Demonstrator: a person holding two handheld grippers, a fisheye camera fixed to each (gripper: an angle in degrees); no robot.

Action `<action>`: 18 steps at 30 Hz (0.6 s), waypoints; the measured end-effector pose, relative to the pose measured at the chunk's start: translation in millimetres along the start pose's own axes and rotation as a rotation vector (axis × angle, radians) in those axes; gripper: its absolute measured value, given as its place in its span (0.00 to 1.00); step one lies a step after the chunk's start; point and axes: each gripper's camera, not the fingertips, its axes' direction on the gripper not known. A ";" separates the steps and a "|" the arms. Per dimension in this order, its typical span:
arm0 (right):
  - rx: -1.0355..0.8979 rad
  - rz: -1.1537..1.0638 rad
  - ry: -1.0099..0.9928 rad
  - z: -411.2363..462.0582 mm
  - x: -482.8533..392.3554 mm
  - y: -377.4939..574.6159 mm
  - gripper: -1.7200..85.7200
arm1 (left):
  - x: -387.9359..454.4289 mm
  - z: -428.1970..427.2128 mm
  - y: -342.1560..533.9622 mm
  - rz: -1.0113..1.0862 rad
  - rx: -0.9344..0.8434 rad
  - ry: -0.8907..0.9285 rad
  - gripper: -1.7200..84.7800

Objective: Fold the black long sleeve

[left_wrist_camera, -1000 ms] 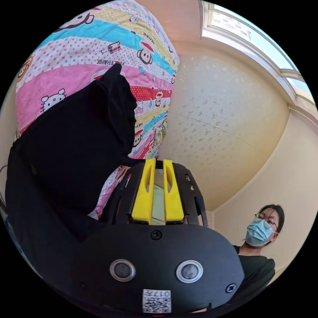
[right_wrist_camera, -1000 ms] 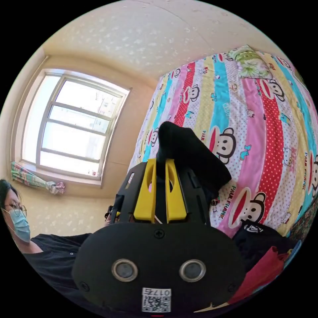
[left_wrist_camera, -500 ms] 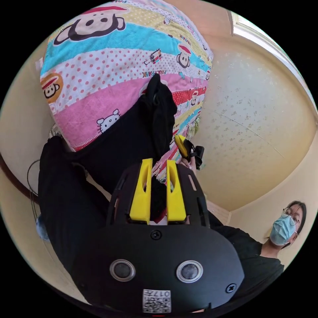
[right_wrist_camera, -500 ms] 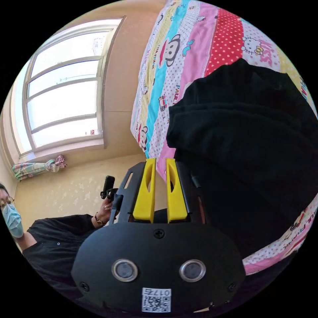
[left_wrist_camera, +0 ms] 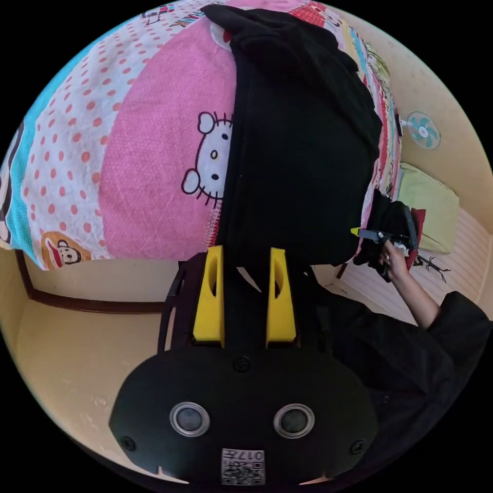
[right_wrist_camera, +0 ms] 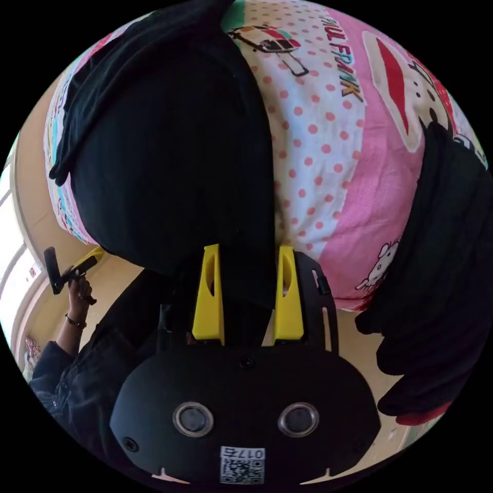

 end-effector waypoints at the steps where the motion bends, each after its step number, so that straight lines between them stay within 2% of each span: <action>1: 0.087 -0.009 0.003 -0.9 -1.3 12.6 0.17 | 0.1 1.4 0.0 -0.021 -0.003 -0.014 0.14; 4: 0.023 -0.031 -0.117 0.7 3.3 14.4 0.09 | 1.9 2.2 2.2 -0.044 -0.051 -0.048 0.05; 8: 0.054 -0.066 -0.184 -42.0 1.0 17.2 0.07 | 12.7 -42.9 14.4 0.039 -0.076 0.038 0.04; 9: 0.086 -0.104 -0.252 -63.3 -2.7 17.5 0.07 | 19.9 -67.4 17.8 0.064 -0.051 0.033 0.03; 11: 0.156 -0.136 -0.320 -98.3 -6.6 13.0 0.07 | 31.8 -105.7 18.5 0.083 0.028 0.023 0.04; 14: 0.251 -0.165 -0.288 -141.4 -10.5 -22.4 0.07 | 42.4 -149.3 -6.6 0.081 0.179 0.053 0.05; 18: 0.195 -0.174 -0.301 -149.8 -2.5 -101.3 0.13 | 25.1 -159.5 -61.6 -0.037 0.243 0.093 0.14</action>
